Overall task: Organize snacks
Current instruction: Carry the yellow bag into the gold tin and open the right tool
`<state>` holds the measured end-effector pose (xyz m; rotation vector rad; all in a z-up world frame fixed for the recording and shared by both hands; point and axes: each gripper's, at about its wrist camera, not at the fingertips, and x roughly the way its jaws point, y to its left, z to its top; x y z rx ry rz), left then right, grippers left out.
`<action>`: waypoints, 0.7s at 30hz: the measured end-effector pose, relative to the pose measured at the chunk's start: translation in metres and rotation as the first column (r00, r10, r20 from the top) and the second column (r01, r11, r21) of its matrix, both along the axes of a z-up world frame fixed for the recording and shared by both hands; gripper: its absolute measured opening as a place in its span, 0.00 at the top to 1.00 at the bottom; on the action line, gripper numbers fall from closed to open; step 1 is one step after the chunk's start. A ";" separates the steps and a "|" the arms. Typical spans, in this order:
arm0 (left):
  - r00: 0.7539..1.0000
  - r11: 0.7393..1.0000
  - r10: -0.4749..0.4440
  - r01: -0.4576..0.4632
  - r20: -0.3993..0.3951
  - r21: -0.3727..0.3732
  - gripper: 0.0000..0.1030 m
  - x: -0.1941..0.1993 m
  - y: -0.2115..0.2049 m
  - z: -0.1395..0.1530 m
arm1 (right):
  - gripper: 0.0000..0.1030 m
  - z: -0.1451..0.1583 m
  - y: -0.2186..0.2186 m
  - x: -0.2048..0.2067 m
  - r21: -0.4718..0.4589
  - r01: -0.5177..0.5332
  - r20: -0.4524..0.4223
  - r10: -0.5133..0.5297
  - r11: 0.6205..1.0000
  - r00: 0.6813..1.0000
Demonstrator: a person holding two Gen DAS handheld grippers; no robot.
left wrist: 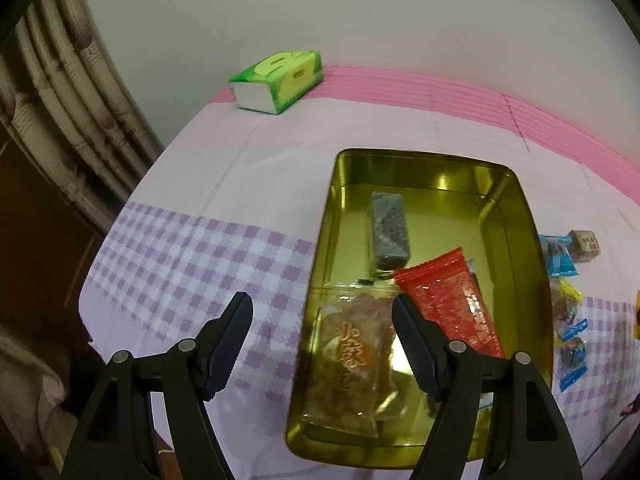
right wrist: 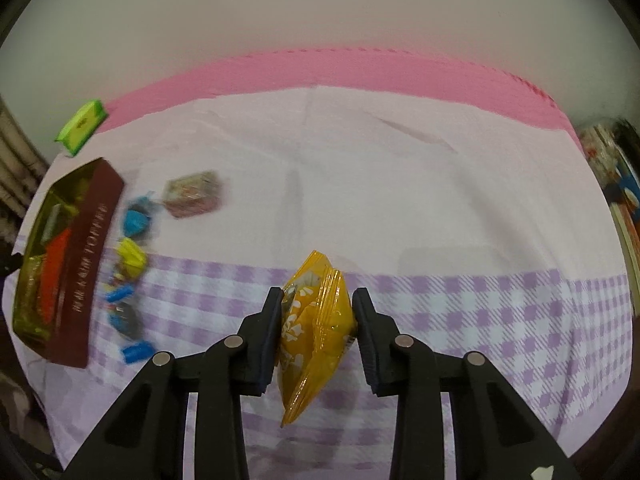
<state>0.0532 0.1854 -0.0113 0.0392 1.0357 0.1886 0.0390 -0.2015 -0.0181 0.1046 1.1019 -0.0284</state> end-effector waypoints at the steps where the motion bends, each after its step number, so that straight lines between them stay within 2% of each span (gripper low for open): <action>1: 1.000 1.000 0.011 -0.011 0.001 0.002 0.30 -0.002 0.003 0.000 | 0.69 0.004 0.007 0.003 0.006 -0.016 0.006 0.016 1.000 1.000; 6: 0.998 0.998 0.055 -0.055 0.004 -0.013 0.29 -0.007 0.020 0.002 | 0.69 0.019 0.049 0.015 0.028 -0.111 0.036 0.110 0.993 0.993; 12: 0.994 0.993 0.112 -0.112 -0.003 -0.024 0.29 -0.015 0.040 0.001 | 0.69 0.029 0.114 0.023 0.065 -0.242 0.054 0.238 0.968 0.970; 21: 0.980 0.979 0.201 -0.201 -0.010 -0.017 0.29 -0.029 0.071 -0.003 | 0.69 0.023 0.210 0.028 0.105 -0.420 0.052 0.417 0.901 0.907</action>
